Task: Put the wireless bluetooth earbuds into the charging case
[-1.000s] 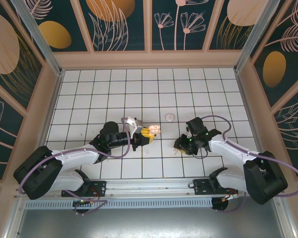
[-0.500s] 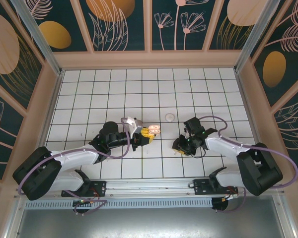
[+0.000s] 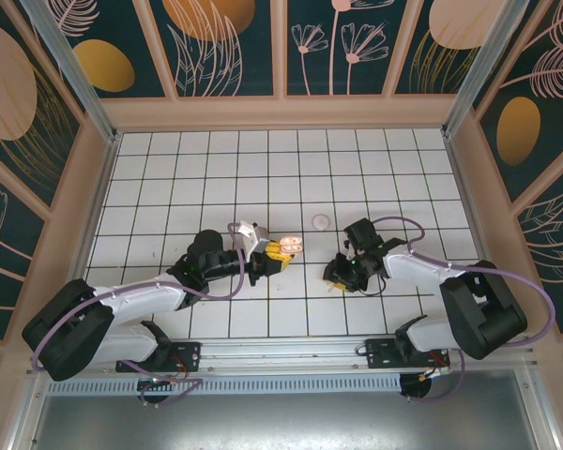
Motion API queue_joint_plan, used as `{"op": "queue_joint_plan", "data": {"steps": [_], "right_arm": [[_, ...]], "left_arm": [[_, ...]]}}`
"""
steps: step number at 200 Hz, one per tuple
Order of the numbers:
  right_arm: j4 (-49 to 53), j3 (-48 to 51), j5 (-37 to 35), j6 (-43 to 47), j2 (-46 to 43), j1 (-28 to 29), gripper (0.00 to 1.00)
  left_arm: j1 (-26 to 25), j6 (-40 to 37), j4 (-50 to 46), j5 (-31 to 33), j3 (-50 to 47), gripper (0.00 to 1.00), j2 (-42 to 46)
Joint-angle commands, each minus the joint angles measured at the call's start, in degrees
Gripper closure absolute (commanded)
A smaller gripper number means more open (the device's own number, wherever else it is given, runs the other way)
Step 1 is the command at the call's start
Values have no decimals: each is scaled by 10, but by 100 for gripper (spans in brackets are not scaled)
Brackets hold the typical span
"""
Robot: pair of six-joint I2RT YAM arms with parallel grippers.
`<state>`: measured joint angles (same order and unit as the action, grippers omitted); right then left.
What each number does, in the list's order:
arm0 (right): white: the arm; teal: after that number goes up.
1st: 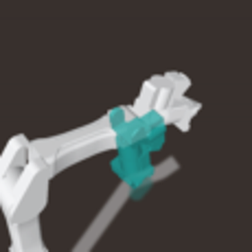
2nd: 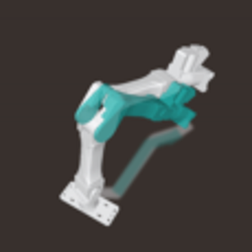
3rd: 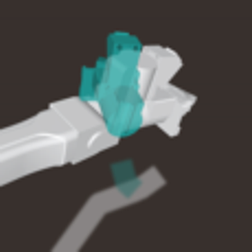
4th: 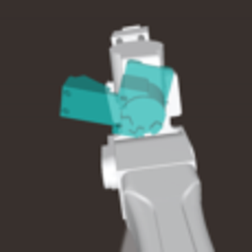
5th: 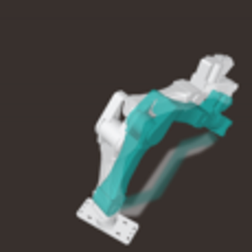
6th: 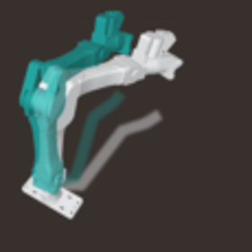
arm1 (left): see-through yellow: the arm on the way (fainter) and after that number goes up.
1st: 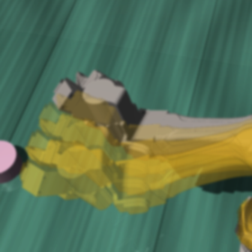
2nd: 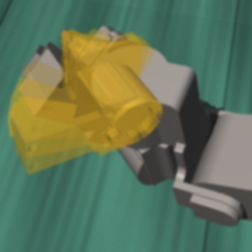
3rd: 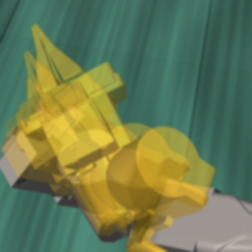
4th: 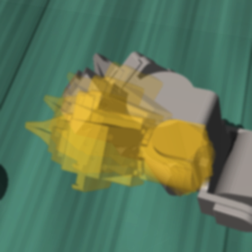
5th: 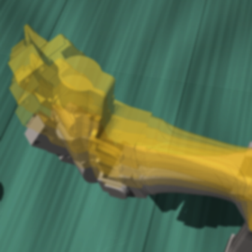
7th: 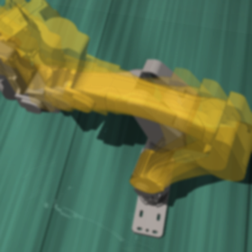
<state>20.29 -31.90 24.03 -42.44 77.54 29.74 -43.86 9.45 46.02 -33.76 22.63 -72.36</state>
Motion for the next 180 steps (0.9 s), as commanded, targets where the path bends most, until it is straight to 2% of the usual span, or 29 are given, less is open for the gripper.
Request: {"op": "queue_joint_plan", "data": {"steps": [1,86,136,180], "right_arm": [[-31,-16,3,13,14,5,66],[-9,-41,-7,25,13,10,66],[125,-105,-99,47,6,35,66],[187,-139,-141,48,19,63,67]], "left_arm": [[2,-11,2,2,14,91,10],[2,-12,1,2,16,91,10],[2,-13,-2,2,16,91,16],[2,-15,-6,3,15,91,19]]}}
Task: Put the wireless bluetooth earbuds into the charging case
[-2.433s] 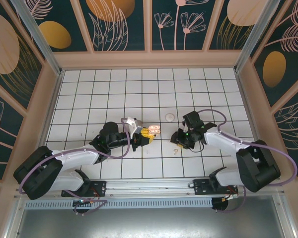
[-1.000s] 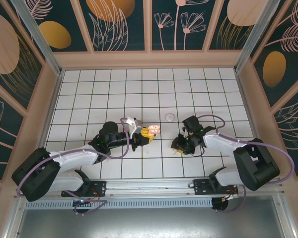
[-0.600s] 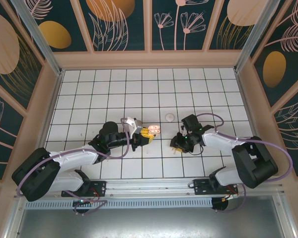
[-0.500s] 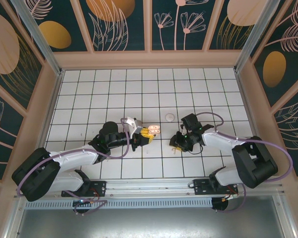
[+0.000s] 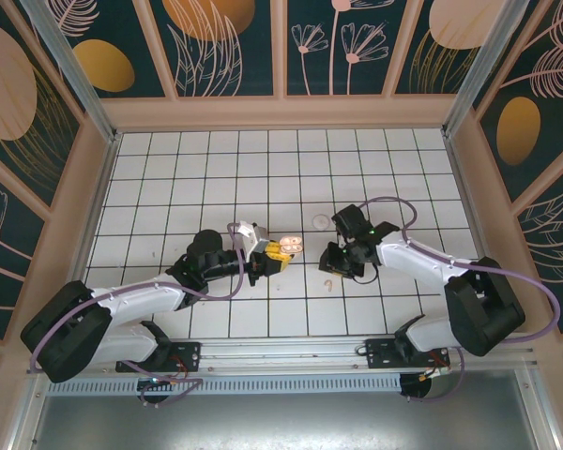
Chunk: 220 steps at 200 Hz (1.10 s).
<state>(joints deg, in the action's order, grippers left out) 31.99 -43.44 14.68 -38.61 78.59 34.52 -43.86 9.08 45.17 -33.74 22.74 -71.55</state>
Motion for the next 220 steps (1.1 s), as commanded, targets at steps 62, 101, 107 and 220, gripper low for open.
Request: {"op": "queue_joint_plan", "data": {"steps": [62,101,107,220], "right_arm": [[82,-55,-63,18,70,48,68],[74,-68,-63,24,99,57,68],[73,-70,-64,25,103,58,68],[111,-87,-93,24,136,75,68]], "left_arm": [[2,-12,-3,7,10,91,18],[2,-13,-5,12,6,91,26],[2,-13,-6,12,5,91,27],[2,-15,-12,19,1,91,34]]}}
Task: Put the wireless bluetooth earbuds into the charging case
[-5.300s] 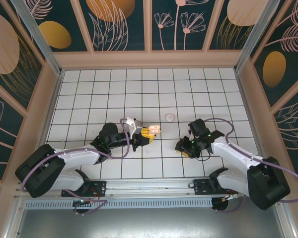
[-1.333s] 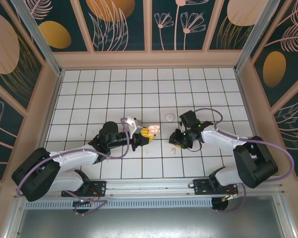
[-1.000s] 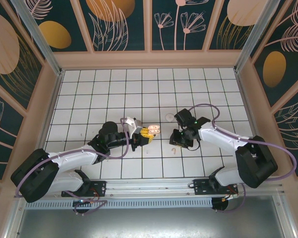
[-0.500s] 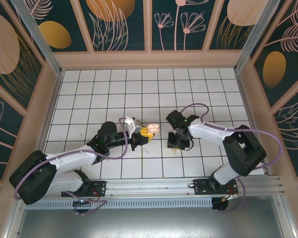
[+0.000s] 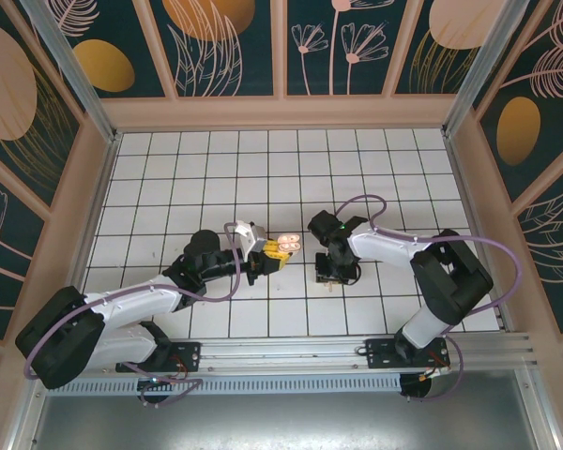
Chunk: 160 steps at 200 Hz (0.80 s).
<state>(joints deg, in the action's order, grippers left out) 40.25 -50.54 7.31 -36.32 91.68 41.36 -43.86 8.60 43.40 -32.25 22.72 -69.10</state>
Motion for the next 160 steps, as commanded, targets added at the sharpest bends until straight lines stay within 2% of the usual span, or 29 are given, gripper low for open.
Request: {"op": "queue_joint_plan", "data": {"steps": [1,53,96,160], "right_arm": [[28,-16,-19,1,5,6,68],[22,-12,-5,4,9,10,68],[31,-13,-4,5,10,12,64],[26,-12,-4,10,20,13,68]], "left_arm": [[2,-10,5,4,1,91,10],[2,-10,4,5,0,91,12],[2,-10,2,6,0,91,14],[2,-11,0,6,0,91,15]]}}
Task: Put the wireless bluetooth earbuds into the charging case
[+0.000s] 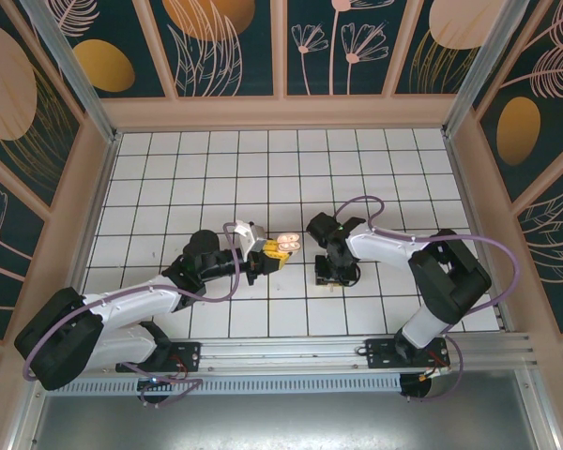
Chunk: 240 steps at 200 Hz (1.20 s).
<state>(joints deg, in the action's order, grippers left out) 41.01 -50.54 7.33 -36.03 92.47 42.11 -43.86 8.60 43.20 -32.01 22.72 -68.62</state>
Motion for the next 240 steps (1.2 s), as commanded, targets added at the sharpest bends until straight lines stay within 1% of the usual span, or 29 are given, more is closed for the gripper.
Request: {"op": "queue_joint_plan", "data": {"steps": [1,50,96,120,146,159,183,201,240], "right_arm": [[18,-12,-5,7,12,6,68],[13,-9,-15,5,8,6,76],[-20,0,-28,-6,-24,5,77],[-55,8,-35,-23,-54,2,78],[-89,12,-56,-35,-99,-1,78],[-114,15,-73,-38,-127,-2,78],[-209,38,-79,-33,-190,-2,78],[-270,52,-79,-22,-232,-2,78],[-351,68,-71,17,-302,0,78]], "left_arm": [[2,-11,2,4,0,91,10],[3,-11,0,7,-2,91,14],[2,-25,2,23,-5,91,12],[2,-29,49,31,-22,92,7],[2,-42,97,27,-36,92,-2],[1,-53,114,27,-40,92,-8],[1,-71,159,27,-48,92,-22],[2,-80,163,26,-43,92,-30],[1,-100,160,37,-39,93,-37]]}}
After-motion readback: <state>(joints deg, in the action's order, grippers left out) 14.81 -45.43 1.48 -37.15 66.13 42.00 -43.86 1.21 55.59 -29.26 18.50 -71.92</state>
